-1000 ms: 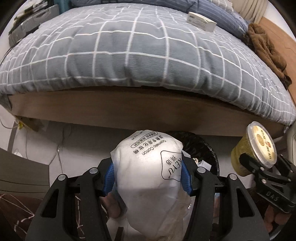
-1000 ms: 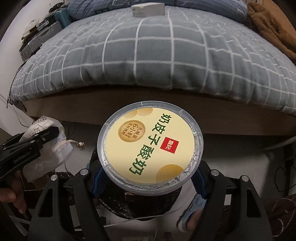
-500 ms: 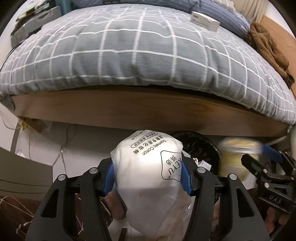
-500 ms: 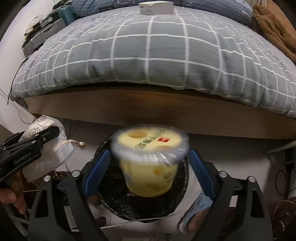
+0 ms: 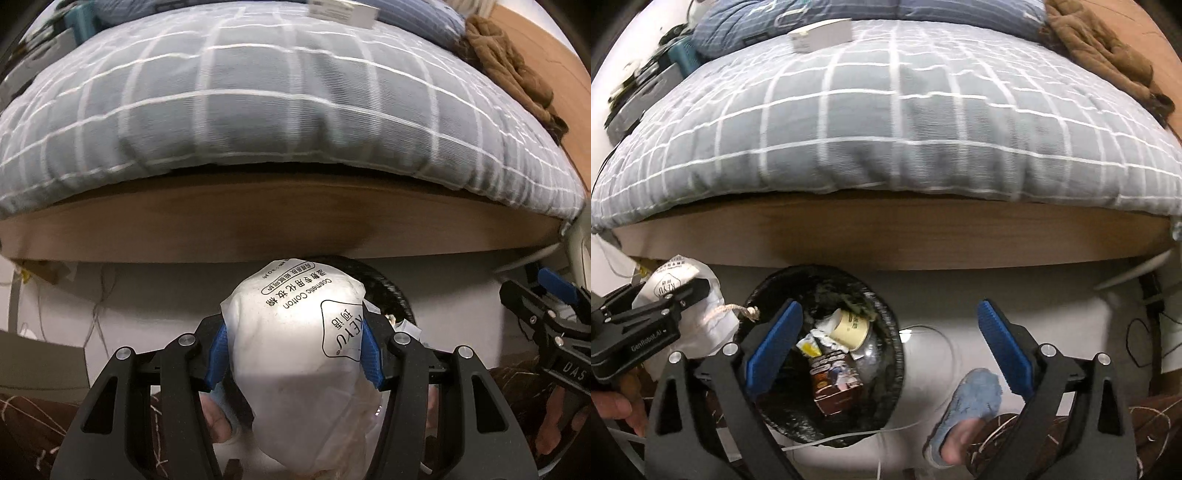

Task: Collect trash
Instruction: 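Open the left tool over the bin to drop the cotton-pad bag, then raise the left tool back over the bed toward the white box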

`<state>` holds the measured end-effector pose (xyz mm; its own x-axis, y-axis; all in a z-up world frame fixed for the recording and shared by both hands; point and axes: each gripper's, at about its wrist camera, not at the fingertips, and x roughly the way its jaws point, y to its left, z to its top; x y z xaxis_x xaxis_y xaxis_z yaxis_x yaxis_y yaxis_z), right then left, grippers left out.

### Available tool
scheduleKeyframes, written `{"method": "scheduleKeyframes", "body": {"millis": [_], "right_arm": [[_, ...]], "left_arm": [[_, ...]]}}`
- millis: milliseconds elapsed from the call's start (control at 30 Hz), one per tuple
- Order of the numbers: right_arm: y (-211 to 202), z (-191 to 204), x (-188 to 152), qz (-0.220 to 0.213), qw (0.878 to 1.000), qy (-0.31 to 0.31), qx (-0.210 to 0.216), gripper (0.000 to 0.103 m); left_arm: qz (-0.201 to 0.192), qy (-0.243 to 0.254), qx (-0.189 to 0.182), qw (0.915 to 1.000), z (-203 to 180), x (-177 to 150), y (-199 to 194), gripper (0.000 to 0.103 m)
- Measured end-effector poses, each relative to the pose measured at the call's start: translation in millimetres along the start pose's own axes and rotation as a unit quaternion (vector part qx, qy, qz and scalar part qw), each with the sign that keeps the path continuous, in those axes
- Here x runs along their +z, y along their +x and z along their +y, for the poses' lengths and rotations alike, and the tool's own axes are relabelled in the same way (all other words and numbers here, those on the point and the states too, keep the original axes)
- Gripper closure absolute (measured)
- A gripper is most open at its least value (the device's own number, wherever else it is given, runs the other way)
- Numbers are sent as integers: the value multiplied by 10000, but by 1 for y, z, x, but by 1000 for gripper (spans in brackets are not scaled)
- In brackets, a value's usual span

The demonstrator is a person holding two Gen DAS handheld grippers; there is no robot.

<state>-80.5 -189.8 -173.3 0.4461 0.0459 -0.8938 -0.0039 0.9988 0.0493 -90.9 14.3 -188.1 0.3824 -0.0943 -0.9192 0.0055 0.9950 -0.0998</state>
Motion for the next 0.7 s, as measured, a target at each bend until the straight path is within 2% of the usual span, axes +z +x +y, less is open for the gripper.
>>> {"method": "scheduleKeyframes", "body": {"millis": [300, 400, 567, 700], "right_arm": [[-4, -28, 0, -41, 9995, 290, -103, 11], [-2, -29, 1, -28, 9995, 282, -108, 11], [-2, -26, 3, -54, 9996, 279, -69, 11], [-5, -20, 9, -159, 9996, 230, -40, 11]], "left_arm": [[16, 164, -250, 9995, -45, 6, 7, 47], [-102, 269, -171, 9994, -56, 7, 7, 43], [-237, 310, -31, 9992, -62, 7, 6, 22], [-395, 327, 143, 9986, -51, 9, 0, 12]]}}
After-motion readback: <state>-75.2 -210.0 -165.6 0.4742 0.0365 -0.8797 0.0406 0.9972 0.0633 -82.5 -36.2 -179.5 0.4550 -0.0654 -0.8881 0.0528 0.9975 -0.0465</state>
